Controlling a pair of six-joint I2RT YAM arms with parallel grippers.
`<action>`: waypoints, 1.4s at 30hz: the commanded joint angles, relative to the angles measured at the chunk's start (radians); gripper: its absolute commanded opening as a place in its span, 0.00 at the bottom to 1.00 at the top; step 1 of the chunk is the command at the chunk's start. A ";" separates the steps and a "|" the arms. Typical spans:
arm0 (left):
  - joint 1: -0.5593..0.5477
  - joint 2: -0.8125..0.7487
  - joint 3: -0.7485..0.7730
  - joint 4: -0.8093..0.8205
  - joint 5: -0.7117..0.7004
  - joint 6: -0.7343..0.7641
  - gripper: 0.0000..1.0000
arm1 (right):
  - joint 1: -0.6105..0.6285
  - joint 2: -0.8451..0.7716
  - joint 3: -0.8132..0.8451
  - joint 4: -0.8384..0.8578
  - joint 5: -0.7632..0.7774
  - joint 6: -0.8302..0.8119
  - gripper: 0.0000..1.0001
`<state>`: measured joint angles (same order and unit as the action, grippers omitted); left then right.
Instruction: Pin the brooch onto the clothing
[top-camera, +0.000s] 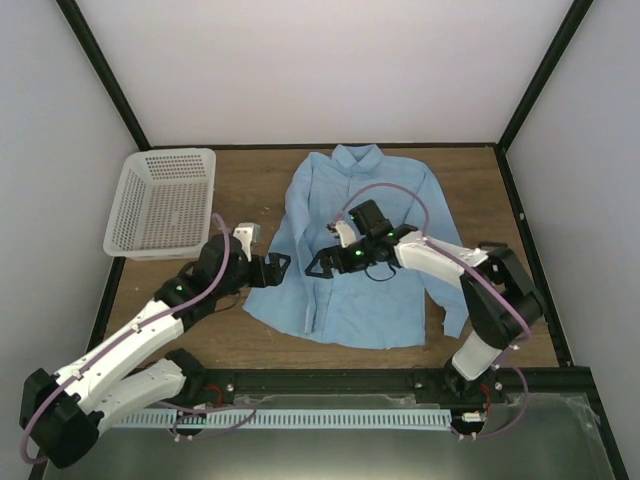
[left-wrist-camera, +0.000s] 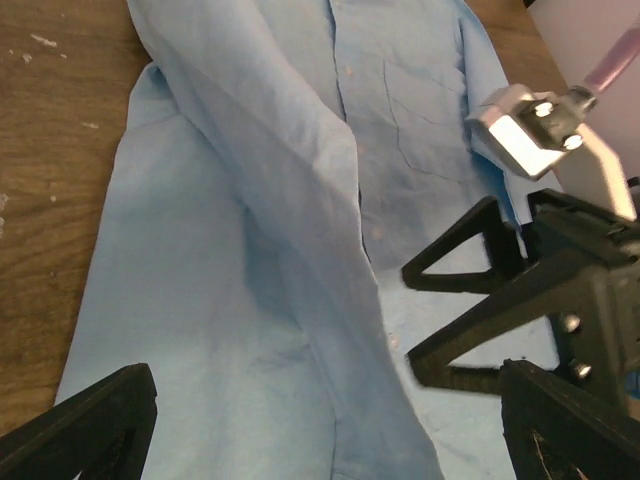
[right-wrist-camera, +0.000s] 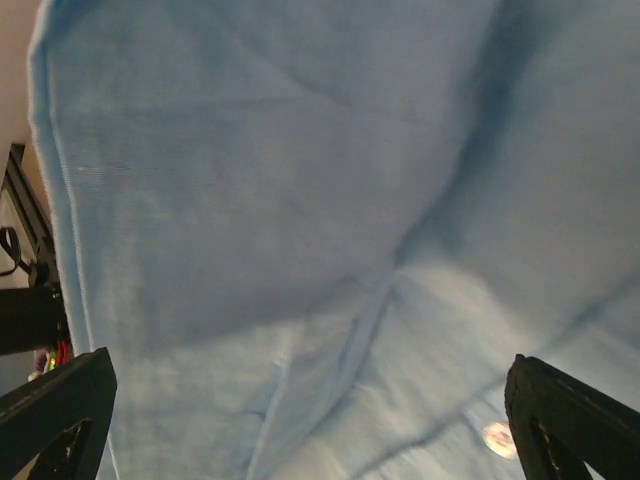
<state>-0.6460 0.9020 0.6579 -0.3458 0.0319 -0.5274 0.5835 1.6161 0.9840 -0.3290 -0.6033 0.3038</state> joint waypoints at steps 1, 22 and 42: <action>0.008 -0.006 -0.006 0.006 0.008 -0.056 0.94 | 0.094 0.051 0.084 -0.020 0.067 -0.009 1.00; 0.037 -0.114 -0.096 0.036 -0.076 -0.176 0.94 | 0.288 0.036 -0.012 0.036 0.233 0.209 0.71; 0.039 -0.419 0.280 -0.320 -0.417 0.134 0.95 | 0.339 0.351 0.136 1.461 -0.042 0.955 0.06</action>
<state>-0.6109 0.5201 0.9188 -0.5850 -0.2989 -0.4751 0.8921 1.8648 1.1309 0.7879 -0.7261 1.0332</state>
